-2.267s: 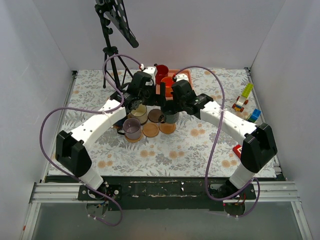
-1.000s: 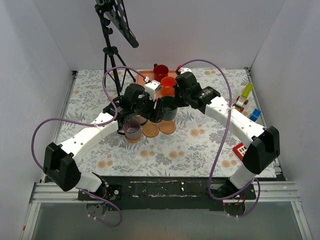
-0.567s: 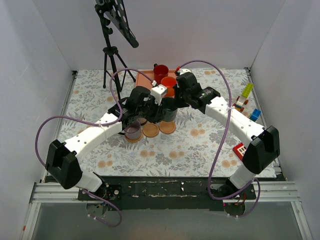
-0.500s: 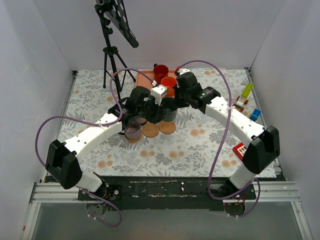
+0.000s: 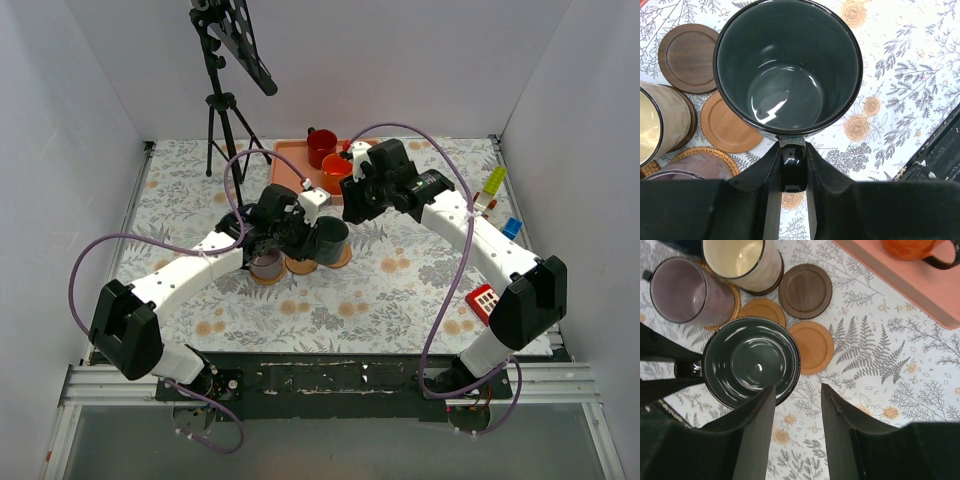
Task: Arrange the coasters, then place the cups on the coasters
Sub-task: Place the cup on the coaster.
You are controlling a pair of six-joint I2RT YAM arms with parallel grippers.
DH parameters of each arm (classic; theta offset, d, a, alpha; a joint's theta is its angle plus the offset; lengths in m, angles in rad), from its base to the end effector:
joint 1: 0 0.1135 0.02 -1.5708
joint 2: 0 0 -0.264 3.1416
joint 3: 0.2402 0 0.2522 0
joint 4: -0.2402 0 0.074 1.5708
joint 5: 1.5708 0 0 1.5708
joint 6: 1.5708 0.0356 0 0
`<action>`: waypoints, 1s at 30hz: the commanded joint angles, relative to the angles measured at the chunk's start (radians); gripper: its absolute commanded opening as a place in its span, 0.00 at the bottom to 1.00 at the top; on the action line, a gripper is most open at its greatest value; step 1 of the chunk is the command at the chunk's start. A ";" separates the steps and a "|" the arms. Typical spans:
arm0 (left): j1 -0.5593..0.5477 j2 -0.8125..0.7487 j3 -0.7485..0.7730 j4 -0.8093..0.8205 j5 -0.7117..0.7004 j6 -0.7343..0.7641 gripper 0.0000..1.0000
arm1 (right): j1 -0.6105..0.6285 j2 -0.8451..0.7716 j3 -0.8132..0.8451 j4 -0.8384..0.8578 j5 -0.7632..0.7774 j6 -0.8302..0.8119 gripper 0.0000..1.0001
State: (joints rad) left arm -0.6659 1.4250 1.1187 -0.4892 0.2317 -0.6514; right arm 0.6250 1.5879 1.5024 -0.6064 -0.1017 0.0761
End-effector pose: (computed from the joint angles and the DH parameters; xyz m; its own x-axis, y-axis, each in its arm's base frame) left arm 0.2382 -0.1975 0.2804 -0.8878 -0.0529 -0.4572 0.2381 0.7972 -0.5548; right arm 0.2882 0.2124 0.3465 -0.5650 -0.3143 -0.7629 -0.6043 0.7872 0.1231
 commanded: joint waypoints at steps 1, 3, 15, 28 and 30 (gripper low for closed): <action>0.002 -0.112 0.012 0.070 0.067 0.032 0.00 | -0.047 0.000 0.038 -0.087 -0.208 -0.179 0.49; 0.000 -0.123 0.004 0.069 0.087 0.036 0.00 | -0.071 0.014 0.048 -0.108 -0.288 -0.205 0.50; -0.001 -0.190 -0.036 0.040 0.106 0.038 0.00 | -0.102 0.128 0.179 -0.202 -0.489 -0.254 0.54; -0.023 -0.196 -0.031 0.029 0.095 0.041 0.00 | -0.084 0.262 0.280 -0.243 -0.547 -0.320 0.54; -0.024 -0.196 -0.033 0.029 0.093 0.042 0.00 | -0.073 0.276 0.286 -0.256 -0.556 -0.331 0.54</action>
State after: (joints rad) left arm -0.6800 1.2964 1.0721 -0.5171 0.3023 -0.6235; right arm 0.5308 1.8500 1.7332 -0.8379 -0.6067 -0.2214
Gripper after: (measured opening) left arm 0.191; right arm 0.543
